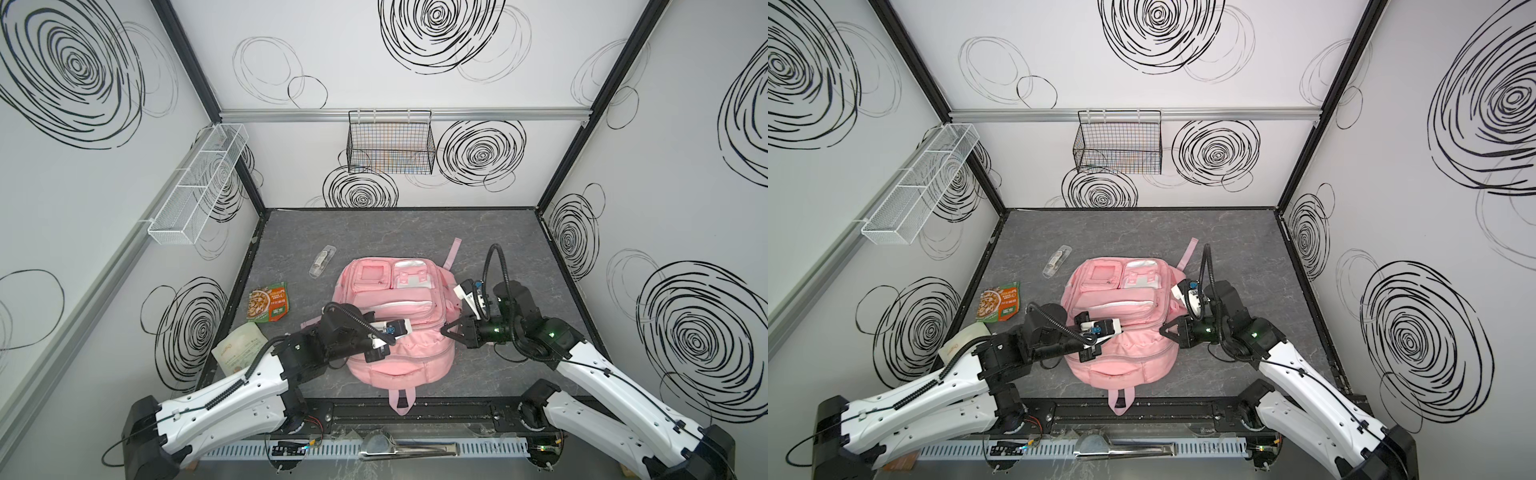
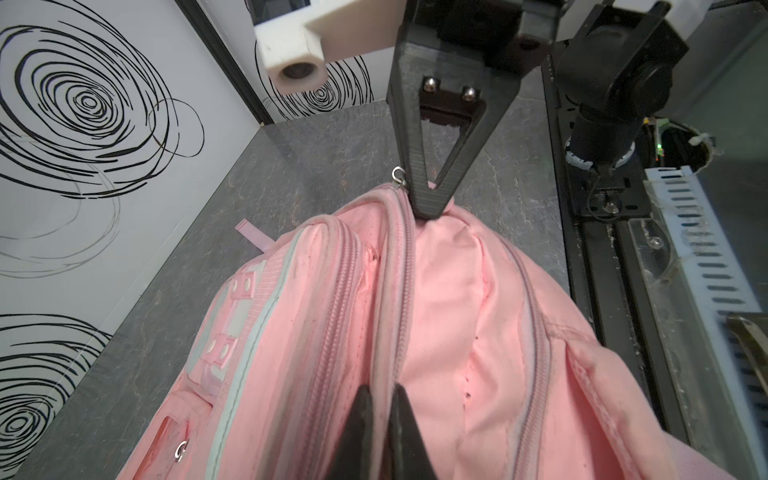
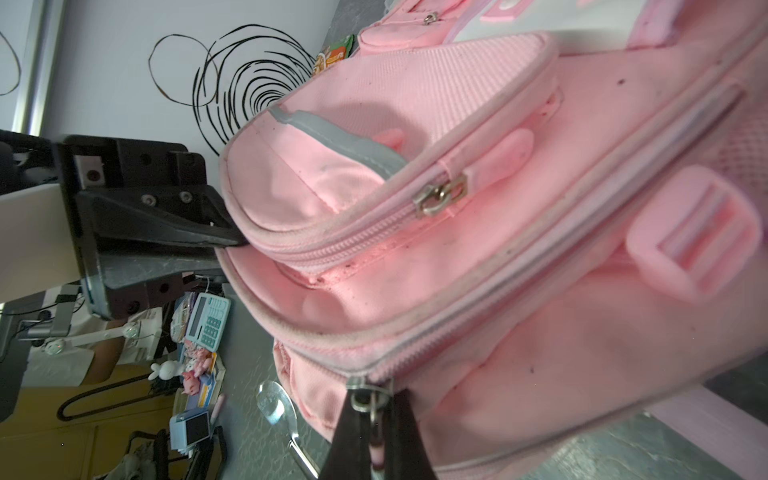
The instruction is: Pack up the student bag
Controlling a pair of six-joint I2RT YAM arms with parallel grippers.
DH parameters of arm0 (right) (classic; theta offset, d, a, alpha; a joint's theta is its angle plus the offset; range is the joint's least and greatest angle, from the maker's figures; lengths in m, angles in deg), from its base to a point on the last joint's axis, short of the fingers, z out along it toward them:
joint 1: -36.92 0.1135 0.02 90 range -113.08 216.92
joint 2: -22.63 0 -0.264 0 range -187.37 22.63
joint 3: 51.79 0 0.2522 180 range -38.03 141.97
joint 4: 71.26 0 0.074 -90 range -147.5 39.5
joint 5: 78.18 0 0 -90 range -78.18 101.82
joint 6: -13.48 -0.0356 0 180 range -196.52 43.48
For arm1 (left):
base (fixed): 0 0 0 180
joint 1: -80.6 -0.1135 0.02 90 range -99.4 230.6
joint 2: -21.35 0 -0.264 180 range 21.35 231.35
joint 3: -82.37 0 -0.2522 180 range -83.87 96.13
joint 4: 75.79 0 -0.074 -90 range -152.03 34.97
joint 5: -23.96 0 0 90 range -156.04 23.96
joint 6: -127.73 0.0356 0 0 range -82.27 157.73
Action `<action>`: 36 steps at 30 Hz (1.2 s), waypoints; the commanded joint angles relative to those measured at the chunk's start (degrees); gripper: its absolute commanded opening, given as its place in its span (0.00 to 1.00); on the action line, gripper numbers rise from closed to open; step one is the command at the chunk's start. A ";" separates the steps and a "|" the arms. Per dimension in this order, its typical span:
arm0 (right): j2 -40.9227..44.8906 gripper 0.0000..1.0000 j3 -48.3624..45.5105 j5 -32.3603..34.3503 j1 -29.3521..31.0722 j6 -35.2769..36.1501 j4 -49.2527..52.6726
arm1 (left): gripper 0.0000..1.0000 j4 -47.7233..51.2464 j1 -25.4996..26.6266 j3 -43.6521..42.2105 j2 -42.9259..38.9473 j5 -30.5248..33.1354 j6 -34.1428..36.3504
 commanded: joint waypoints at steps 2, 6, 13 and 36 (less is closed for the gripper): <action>-0.51 0.00 0.98 1.17 -4.29 0.74 6.08 | 0.00 9.73 -4.97 -2.01 -7.39 9.28 3.54; -1.41 0.00 1.95 10.79 -4.81 3.24 13.26 | 0.00 9.71 -6.61 -2.08 -8.23 9.20 3.84; -2.32 0.00 -0.63 16.73 -9.46 2.94 16.39 | 0.00 11.59 -9.04 -1.13 -8.79 10.57 3.88; -8.46 0.00 -2.38 23.08 -16.46 0.64 12.32 | 0.00 14.80 -10.07 -0.49 -13.73 8.27 4.72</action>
